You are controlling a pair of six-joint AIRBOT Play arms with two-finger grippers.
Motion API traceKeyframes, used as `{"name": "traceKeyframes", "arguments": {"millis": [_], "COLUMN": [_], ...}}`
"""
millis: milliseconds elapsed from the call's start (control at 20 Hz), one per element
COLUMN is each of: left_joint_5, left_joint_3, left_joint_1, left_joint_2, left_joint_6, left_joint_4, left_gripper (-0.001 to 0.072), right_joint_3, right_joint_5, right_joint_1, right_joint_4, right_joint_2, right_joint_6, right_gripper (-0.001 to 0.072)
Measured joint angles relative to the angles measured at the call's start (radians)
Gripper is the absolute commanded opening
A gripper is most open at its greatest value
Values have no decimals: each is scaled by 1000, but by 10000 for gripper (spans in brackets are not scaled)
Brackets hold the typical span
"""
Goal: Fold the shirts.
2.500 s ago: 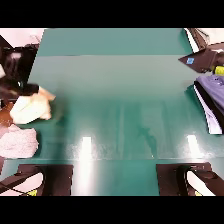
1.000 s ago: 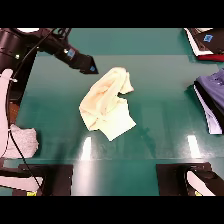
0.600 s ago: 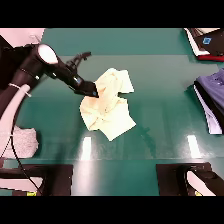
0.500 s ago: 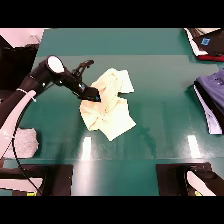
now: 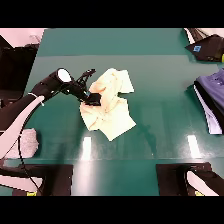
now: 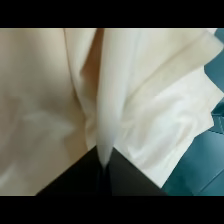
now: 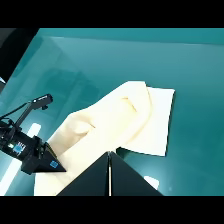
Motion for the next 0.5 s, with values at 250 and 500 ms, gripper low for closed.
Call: {"name": "traceKeyframes", "arguments": {"millis": [250,500], "left_joint_5": [-146,-246], "left_joint_3": [156,366], "left_joint_1": [50,106], "left_joint_2": [78,248], "left_joint_6": [15,23], "left_joint_4": [71,183], "left_gripper": [23,23], "right_joint_3": [0,0], "right_joint_5": [20,34], "right_joint_1": [4,68], "right_joint_4": [1,2], "right_joint_2": [-104,-322], "right_joint_6": [0,0], "right_gripper": [369,479]}}
